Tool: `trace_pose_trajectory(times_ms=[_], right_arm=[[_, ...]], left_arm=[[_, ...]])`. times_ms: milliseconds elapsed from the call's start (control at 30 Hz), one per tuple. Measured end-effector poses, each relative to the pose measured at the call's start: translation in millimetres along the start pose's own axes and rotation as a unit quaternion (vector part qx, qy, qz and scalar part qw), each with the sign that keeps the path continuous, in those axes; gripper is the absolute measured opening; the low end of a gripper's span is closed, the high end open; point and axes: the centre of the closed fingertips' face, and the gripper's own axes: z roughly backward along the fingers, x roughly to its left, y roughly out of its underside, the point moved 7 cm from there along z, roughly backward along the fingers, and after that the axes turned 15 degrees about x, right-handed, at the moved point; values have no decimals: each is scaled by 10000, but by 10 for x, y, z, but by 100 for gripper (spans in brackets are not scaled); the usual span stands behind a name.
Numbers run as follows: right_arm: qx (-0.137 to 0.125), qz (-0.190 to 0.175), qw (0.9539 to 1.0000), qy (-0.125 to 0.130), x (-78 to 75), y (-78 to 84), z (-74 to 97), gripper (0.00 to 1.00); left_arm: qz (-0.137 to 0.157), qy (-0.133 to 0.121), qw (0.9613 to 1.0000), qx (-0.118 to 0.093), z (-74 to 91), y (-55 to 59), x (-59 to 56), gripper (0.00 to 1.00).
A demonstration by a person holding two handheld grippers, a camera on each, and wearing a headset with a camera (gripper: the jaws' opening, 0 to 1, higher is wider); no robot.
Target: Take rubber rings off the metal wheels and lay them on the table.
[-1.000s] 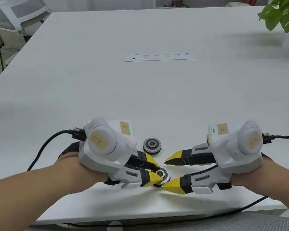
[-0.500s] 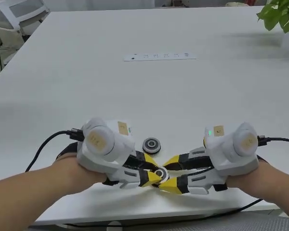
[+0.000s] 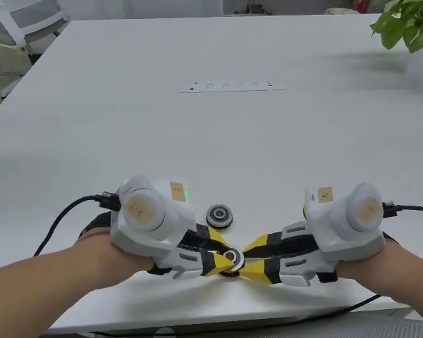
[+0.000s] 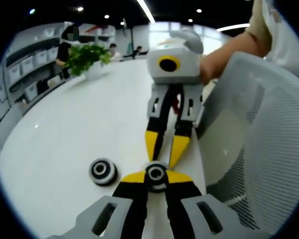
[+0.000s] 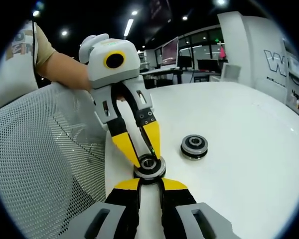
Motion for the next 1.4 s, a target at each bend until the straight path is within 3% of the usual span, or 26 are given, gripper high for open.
trace_pose_trajectory(times_ms=[467,867,1133,1233,1400], right_arm=[[46,-197,9998,63,10,19,6,1],[-173,-820,9965,-1,-5,34,58,0],[-513,-1624,9851,-237,-21,69,74,0],[-767,-1903,9782,-325,-31,42,93,0],[-794,-2071,9743,-402,-36,49,83,0]], left_arm=[[-1,-51,10000,20,0,1,0,13],[4,-87,9999,52,-1,-2,-2,13],[11,-102,9999,54,-3,-2,-3,13],[9,-107,9999,57,-3,-4,-3,13],[11,-126,9999,59,-4,-5,-3,13]])
